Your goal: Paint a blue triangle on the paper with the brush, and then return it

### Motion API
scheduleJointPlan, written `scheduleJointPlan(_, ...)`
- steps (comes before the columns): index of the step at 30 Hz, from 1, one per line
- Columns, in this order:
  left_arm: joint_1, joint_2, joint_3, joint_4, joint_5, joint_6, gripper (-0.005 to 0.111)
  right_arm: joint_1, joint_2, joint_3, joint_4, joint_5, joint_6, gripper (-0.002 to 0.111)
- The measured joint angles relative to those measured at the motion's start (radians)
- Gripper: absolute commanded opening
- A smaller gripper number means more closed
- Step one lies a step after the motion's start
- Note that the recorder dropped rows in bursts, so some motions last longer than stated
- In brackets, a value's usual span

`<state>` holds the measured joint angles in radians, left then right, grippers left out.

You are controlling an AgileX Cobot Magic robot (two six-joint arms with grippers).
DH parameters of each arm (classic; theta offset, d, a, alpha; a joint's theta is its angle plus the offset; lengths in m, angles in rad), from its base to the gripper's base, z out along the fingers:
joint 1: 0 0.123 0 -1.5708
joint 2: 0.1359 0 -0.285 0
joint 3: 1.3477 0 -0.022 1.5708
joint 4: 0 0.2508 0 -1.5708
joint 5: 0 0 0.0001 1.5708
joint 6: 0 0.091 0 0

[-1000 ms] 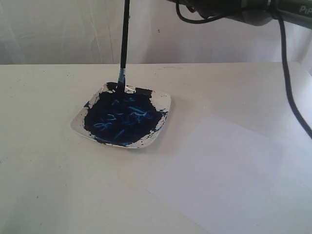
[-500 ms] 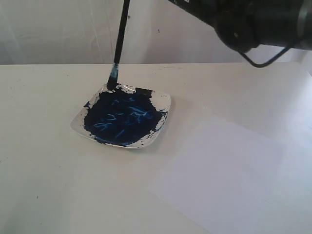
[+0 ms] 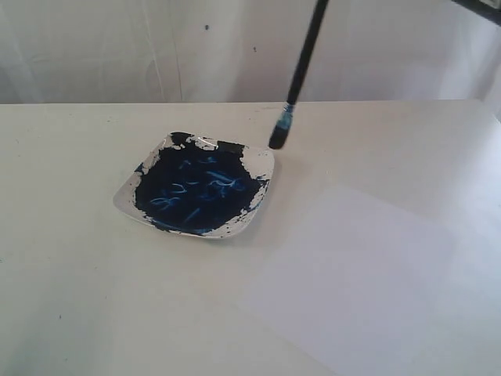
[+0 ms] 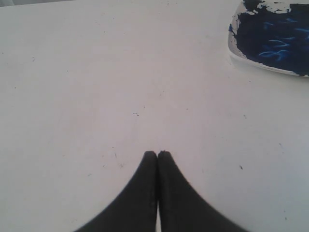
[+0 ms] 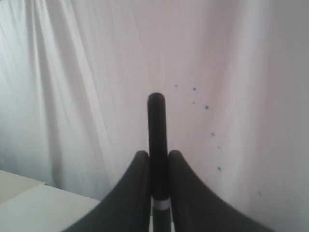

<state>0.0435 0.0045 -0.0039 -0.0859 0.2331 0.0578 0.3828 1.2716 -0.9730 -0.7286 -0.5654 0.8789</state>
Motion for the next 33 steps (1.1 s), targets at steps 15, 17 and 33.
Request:
scheduleJointPlan(15,0.000,0.000,0.000,0.000,0.000,0.000,0.000,-0.051,-0.465,0.317,-0.076,0.264,0.037,0.000)
scheduleJointPlan(17,0.000,0.000,0.000,0.000,0.000,0.000,0.000,-0.052,-0.489,0.337,-0.078,0.286,0.037,0.000)
scheduleJointPlan(33,0.000,0.000,0.000,0.000,-0.004,0.032,0.000,-0.052,-0.522,0.369,-0.080,0.316,0.037,0.000)
